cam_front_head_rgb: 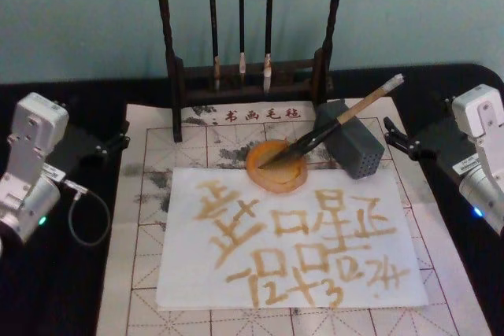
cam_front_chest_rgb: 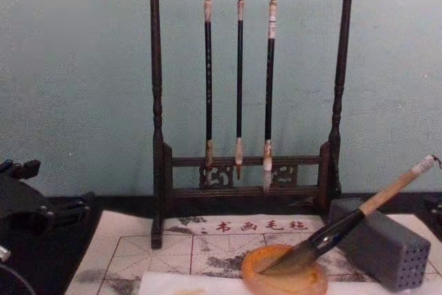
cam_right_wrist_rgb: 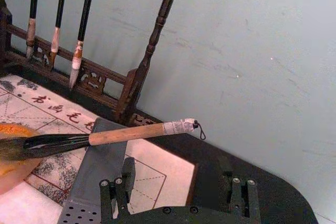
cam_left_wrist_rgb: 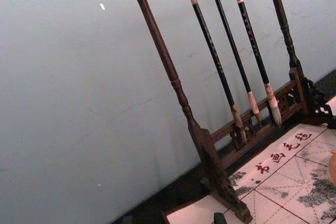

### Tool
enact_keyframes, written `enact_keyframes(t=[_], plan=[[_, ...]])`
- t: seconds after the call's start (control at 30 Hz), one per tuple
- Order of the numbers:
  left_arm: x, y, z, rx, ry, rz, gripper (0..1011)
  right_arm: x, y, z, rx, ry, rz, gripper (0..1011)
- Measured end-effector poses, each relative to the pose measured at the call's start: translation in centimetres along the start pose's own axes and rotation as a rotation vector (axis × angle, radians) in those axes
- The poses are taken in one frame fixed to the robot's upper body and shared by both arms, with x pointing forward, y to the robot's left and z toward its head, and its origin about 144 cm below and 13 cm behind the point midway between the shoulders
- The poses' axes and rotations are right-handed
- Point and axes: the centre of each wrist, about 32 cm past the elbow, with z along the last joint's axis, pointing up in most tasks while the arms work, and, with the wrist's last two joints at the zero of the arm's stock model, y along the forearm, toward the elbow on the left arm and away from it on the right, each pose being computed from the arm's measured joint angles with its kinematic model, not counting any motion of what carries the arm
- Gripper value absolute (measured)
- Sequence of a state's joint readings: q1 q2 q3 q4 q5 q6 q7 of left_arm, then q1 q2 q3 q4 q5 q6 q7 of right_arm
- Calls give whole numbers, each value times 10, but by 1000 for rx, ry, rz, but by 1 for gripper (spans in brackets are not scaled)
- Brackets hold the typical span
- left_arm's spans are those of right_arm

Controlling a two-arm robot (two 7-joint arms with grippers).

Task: Pick up the brush from the inkstone, write on the paper, then place the brush back to its original position.

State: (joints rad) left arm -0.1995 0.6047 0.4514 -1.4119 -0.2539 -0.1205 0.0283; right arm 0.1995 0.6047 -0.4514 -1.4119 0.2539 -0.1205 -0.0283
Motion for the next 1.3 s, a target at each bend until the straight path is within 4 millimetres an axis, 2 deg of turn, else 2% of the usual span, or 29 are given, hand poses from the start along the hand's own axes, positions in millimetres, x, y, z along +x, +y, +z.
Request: enact_keyframes(t=[1.3], plan=[[0, 0, 0, 0, 0, 0, 1001, 0, 0, 0, 0, 0, 0, 1000]])
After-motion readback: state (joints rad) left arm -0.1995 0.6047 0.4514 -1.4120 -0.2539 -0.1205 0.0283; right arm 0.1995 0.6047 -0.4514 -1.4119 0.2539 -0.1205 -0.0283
